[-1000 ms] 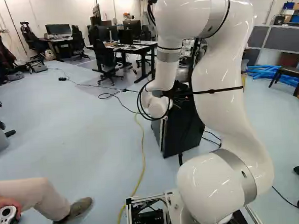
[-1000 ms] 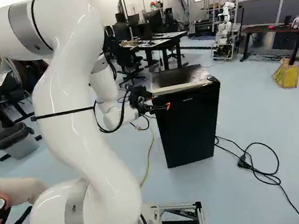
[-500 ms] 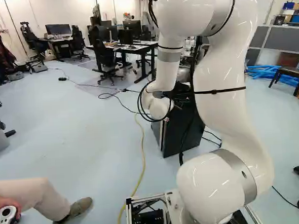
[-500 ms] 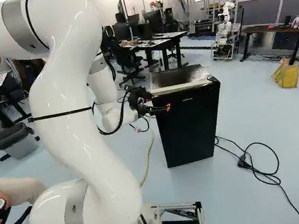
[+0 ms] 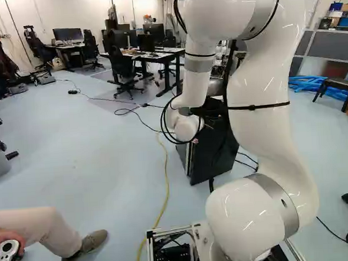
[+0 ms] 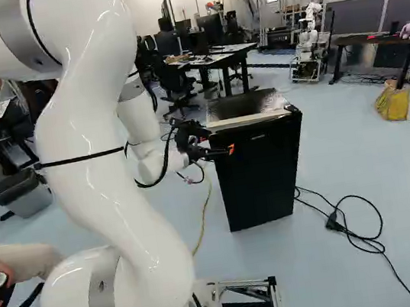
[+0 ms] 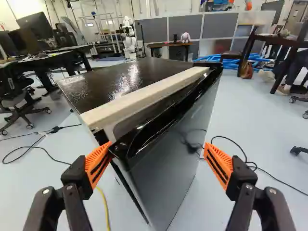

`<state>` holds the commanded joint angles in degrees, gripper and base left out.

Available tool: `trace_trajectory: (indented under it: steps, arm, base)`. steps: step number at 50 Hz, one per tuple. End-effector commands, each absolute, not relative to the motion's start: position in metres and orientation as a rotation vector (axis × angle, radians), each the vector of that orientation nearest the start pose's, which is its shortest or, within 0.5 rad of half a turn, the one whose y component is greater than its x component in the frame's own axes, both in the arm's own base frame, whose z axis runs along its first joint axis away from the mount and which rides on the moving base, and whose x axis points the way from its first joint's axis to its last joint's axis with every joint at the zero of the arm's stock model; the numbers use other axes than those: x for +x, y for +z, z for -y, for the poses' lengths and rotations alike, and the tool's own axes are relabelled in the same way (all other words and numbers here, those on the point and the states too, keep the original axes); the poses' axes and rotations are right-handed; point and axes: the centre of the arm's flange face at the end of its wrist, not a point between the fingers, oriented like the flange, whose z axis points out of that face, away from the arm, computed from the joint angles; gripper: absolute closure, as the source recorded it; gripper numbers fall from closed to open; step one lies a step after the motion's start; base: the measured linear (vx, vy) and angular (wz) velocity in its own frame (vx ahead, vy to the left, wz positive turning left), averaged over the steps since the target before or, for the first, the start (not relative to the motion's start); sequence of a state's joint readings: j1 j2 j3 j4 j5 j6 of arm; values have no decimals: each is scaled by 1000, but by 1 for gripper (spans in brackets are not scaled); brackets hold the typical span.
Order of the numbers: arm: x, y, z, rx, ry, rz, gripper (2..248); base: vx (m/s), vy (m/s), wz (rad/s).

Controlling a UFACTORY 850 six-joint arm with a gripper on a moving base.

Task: Grab a drink from the fridge

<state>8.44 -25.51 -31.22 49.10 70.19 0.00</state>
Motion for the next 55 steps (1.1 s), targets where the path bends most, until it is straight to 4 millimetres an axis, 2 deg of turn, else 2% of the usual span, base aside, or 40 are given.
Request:
trace_trajectory:
  steps: [55]
  arm:
    - [386,285,15,-2678,-2021,-1154,3]
  base:
    - [0,0,0]
